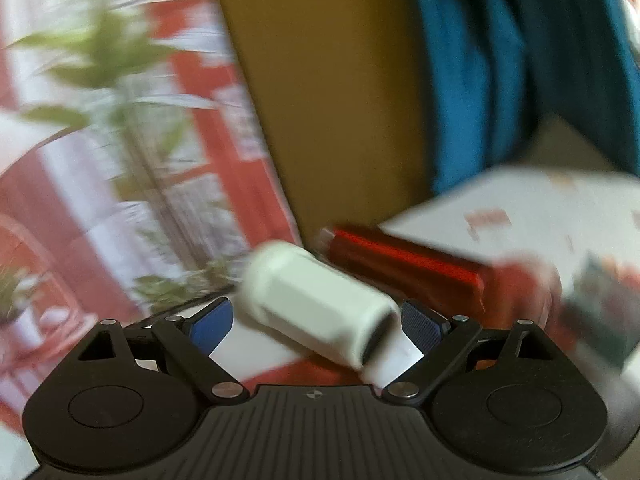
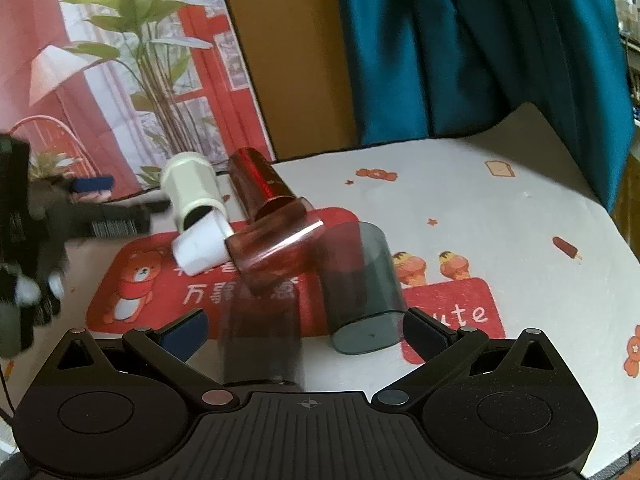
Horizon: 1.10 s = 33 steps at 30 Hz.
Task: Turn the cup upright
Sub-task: 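Move the left gripper to the white paper cup and grasp it, then lift the white paper cup with the left gripper and rotate it rim-up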
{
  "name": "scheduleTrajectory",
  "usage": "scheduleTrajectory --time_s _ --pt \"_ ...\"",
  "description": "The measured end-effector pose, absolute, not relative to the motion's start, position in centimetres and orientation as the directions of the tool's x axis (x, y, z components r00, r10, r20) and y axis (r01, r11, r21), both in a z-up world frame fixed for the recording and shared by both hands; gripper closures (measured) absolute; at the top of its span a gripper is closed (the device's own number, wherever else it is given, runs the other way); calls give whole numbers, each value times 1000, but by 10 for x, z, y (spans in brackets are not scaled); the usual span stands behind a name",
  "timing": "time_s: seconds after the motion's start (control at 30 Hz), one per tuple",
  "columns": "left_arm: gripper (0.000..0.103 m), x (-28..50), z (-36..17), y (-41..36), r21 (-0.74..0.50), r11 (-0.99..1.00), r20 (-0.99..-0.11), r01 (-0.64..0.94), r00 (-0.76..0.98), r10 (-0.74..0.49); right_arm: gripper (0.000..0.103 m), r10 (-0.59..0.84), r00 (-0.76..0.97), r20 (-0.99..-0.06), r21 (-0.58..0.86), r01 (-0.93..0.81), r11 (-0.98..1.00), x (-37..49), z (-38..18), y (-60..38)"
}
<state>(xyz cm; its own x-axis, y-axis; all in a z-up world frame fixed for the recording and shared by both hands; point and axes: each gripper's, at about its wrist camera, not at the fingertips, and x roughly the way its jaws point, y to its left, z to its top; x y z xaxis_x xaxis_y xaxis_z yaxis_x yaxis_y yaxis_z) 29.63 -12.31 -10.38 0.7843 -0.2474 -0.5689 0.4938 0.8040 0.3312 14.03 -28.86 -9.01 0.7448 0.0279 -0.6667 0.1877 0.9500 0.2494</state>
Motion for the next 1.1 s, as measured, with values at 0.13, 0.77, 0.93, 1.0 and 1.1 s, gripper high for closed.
scheduleTrajectory --time_s 0.13,0.77,0.93,1.0,1.1 --pt "14 296 -138 -138 363 737 -613 570 742 -272 0 23 731 -682 250 203 947 149 -98 -293" --pt "46 298 -161 -149 255 725 -698 640 641 -321 0 24 709 -705 260 227 939 153 -110 -303" --pt "48 279 -158 -128 243 770 -704 591 653 -279 0 48 712 -700 290 222 931 148 -114 -302" --pt "49 269 -156 -113 230 794 -713 562 653 -256 0 69 709 -702 309 215 926 147 -118 -298" --pt "50 256 -152 -89 185 842 -733 507 642 -225 0 104 706 -701 328 189 925 143 -121 -288"
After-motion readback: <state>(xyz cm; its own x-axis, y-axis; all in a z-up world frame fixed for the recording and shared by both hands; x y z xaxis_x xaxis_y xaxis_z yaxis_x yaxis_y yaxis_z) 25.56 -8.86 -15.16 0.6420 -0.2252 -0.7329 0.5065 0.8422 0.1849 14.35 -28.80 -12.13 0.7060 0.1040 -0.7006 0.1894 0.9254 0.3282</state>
